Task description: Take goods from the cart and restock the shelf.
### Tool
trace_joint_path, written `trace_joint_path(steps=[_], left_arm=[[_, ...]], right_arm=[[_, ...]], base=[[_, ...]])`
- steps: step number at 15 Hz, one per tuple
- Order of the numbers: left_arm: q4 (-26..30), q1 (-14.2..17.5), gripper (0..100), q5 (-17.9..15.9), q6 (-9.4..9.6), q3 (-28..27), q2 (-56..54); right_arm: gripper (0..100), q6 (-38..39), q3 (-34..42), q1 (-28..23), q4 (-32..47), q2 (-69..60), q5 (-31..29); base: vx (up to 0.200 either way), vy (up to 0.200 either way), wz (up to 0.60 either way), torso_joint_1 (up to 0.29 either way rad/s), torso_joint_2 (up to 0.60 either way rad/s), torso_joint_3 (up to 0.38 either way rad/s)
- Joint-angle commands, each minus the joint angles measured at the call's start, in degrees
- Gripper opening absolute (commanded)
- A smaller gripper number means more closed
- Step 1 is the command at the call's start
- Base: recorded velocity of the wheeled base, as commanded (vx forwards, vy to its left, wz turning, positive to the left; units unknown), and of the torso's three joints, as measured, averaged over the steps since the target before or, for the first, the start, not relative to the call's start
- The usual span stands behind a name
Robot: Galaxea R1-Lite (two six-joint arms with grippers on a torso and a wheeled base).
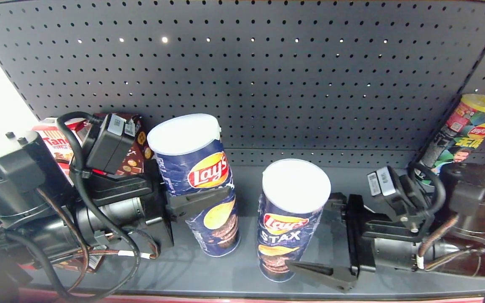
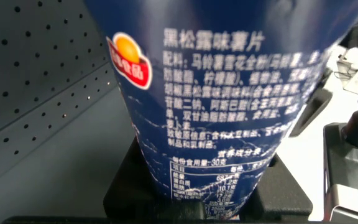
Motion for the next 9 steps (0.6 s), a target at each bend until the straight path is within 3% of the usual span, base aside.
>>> trace_joint_path(steps=[1, 4, 7, 9], left_arm=[[-0.02, 0.03, 0, 0.02, 0.01, -0.01, 0.07], [-0.02, -0.06, 0, 0.11, 0.01, -0.1, -0.02], [-0.02, -0.33, 0, 0.29, 0.01, 0.26, -0.81], [-0.02, -0.33, 0, 0.55, 0.27, 0.34, -0.81]], right_arm=[[100, 0.25, 6.41, -0.24, 0.88, -13.23, -3.64], [100, 0.34, 10.54, -1.47, 2.9, -20.53, -8.12], [100, 0.43, 13.71, -2.7, 13.1, -34.85, -14.01], [100, 0.61, 15.47, -2.44, 26.11, -46.1, -22.18]], base=[[0.0, 0.0, 0.0, 0.0, 0.0, 0.0], [0.0, 0.0, 0.0, 0.0, 0.0, 0.0], [0.0, 0.0, 0.0, 0.0, 0.0, 0.0], [0.0, 0.0, 0.0, 0.0, 0.0, 0.0]])
